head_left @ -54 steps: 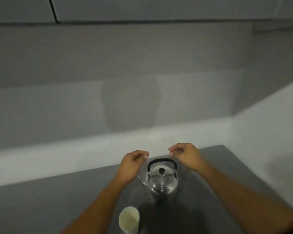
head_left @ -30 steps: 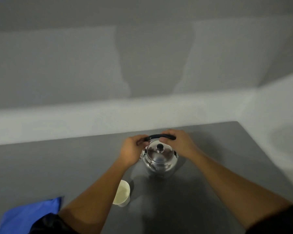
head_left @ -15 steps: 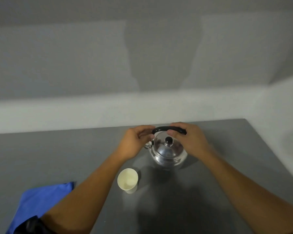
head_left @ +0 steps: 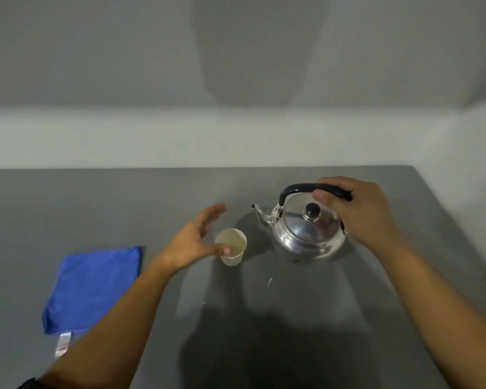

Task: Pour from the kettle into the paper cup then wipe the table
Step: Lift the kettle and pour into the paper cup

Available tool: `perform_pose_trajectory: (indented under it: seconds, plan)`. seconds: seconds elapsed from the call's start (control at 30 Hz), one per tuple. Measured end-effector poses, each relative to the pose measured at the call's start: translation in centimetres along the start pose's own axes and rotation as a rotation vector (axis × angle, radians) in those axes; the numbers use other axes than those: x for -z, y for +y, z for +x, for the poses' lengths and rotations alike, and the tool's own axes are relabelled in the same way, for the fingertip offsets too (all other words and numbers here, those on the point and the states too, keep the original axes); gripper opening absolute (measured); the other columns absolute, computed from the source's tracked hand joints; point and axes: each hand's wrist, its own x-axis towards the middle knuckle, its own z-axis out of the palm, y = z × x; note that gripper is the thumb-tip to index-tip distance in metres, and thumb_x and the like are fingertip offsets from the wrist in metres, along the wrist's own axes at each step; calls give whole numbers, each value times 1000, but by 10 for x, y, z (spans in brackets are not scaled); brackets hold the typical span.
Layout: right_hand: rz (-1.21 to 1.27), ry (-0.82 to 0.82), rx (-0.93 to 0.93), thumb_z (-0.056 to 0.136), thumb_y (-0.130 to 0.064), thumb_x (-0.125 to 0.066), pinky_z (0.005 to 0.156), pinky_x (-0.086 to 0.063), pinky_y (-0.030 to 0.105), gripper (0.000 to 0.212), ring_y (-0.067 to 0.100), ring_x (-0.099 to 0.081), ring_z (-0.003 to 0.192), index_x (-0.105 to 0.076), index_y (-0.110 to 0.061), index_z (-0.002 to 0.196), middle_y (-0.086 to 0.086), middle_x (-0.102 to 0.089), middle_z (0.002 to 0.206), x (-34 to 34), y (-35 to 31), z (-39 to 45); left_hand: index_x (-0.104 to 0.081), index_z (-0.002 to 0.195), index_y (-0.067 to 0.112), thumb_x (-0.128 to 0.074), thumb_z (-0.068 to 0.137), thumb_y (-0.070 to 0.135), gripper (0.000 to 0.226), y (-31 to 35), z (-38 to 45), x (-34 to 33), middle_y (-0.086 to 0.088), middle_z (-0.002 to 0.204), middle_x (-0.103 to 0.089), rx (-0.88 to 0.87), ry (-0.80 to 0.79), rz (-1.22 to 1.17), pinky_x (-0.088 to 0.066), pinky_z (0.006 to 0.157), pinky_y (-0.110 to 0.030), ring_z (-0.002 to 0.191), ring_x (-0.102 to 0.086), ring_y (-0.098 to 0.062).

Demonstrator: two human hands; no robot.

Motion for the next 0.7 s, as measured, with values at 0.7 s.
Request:
perform_pose_trajectory:
  seconds: [0.7]
  plan:
    - [-99, -202, 28, 82, -20, -83, 70, -42, 0, 30, -13, -67, 79, -75, -48, 87, -32, -74, 83, -33, -18, -32, -62, 130, 26, -97, 66, 15, 74, -78, 7, -47, 5, 122, -72, 68, 245, -55, -55, 96, -24, 113, -68, -9]
